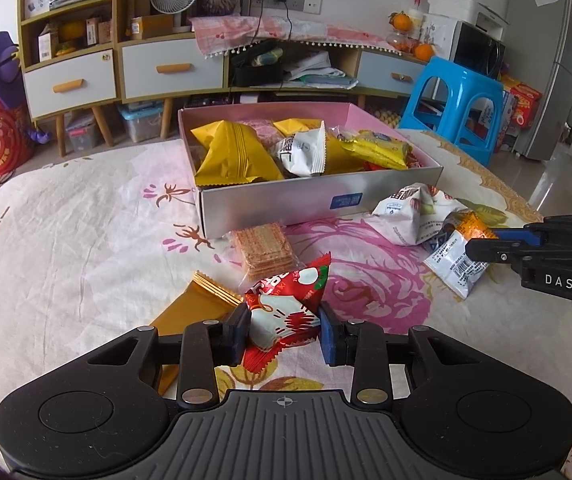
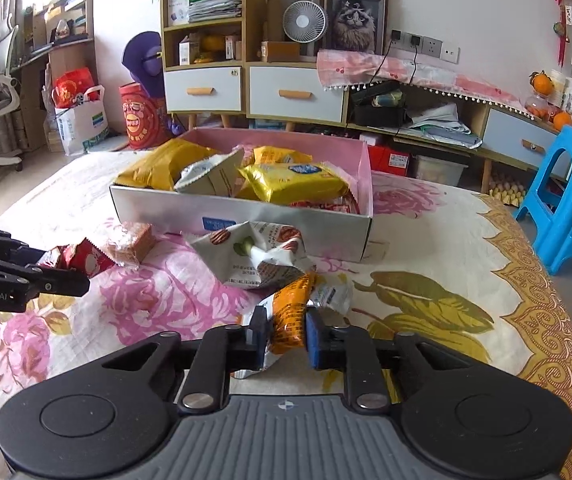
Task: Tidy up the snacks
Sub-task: 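Lift both held snacks toward the pink box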
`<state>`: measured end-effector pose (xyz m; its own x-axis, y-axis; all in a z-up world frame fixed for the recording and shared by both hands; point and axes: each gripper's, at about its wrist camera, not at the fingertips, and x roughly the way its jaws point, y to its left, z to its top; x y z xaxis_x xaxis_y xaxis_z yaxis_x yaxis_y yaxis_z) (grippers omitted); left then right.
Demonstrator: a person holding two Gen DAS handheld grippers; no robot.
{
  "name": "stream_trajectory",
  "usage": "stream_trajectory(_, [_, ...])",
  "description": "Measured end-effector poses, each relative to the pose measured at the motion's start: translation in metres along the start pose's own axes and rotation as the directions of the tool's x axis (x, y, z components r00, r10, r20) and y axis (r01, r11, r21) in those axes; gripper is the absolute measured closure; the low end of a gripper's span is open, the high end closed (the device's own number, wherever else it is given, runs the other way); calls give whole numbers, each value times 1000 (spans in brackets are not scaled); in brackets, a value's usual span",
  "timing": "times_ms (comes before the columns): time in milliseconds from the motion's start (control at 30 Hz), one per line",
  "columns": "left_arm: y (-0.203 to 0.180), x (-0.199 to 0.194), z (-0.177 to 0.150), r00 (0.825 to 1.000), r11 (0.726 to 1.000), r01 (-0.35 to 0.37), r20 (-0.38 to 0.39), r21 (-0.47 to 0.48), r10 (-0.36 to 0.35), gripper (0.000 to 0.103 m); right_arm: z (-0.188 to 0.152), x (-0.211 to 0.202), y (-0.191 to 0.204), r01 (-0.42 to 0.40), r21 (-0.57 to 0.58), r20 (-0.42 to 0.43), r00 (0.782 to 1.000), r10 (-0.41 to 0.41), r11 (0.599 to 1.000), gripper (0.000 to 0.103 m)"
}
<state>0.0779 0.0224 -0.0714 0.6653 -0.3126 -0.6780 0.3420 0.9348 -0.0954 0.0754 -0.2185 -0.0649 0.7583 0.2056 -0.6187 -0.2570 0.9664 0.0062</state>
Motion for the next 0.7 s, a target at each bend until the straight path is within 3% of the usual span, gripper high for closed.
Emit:
stream_trajectory(367, [7, -15, 9, 1000, 1000, 2, 26, -14, -2, 71, 5, -11, -2, -7, 7, 25, 1000, 7, 1000, 103])
stream_trajectory(700, [10, -28, 20, 998, 999, 1, 59, -32, 1, 71, 21, -26, -4, -6, 22, 105, 994, 3, 1000, 103])
